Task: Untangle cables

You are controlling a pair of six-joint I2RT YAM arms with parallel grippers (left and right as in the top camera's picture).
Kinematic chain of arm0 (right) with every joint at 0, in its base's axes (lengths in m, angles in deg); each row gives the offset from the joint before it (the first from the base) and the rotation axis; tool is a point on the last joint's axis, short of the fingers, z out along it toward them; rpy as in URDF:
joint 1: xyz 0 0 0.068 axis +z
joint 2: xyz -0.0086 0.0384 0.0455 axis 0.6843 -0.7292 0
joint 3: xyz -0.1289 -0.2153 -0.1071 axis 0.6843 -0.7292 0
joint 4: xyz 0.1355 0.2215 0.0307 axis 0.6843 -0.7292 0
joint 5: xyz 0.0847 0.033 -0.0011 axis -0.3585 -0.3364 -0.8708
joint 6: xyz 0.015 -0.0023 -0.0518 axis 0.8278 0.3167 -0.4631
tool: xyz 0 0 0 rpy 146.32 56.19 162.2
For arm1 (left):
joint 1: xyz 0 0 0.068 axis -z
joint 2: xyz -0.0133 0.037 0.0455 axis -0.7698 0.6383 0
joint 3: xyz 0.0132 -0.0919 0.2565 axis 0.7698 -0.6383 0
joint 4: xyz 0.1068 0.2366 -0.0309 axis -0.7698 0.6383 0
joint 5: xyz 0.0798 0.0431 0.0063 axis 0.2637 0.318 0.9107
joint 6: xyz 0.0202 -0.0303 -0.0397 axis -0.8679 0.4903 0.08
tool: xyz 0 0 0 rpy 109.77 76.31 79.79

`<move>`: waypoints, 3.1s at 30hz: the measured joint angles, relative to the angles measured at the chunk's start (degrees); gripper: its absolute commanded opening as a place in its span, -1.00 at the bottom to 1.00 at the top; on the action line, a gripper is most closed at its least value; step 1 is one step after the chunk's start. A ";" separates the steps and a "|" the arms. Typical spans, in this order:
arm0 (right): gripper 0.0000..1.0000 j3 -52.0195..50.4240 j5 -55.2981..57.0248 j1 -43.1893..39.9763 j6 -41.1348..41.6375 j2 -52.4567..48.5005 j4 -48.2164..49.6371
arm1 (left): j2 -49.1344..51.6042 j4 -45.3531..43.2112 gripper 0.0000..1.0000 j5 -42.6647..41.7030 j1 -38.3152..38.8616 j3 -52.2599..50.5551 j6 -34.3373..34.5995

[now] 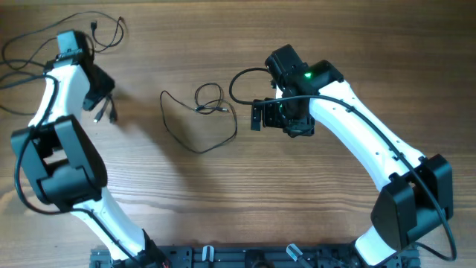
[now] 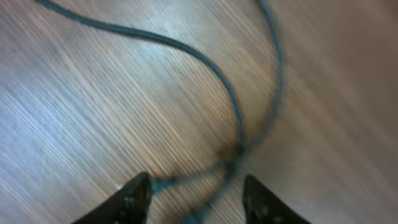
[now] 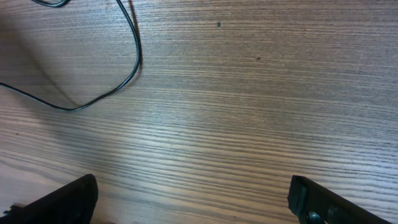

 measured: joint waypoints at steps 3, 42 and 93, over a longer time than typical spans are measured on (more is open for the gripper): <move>1.00 0.00 0.00 0.00 0.00 0.00 0.90 | 3.21 -1.36 0.00 -5.18 -4.59 -0.68 -8.11; 1.00 0.02 0.00 -0.85 -0.42 0.09 0.63 | -10.71 15.39 0.45 -33.14 4.72 4.81 0.11; 0.99 -0.11 -12.24 -6.51 -4.20 18.36 0.44 | -49.46 -42.10 -0.92 -72.02 24.94 -26.05 47.06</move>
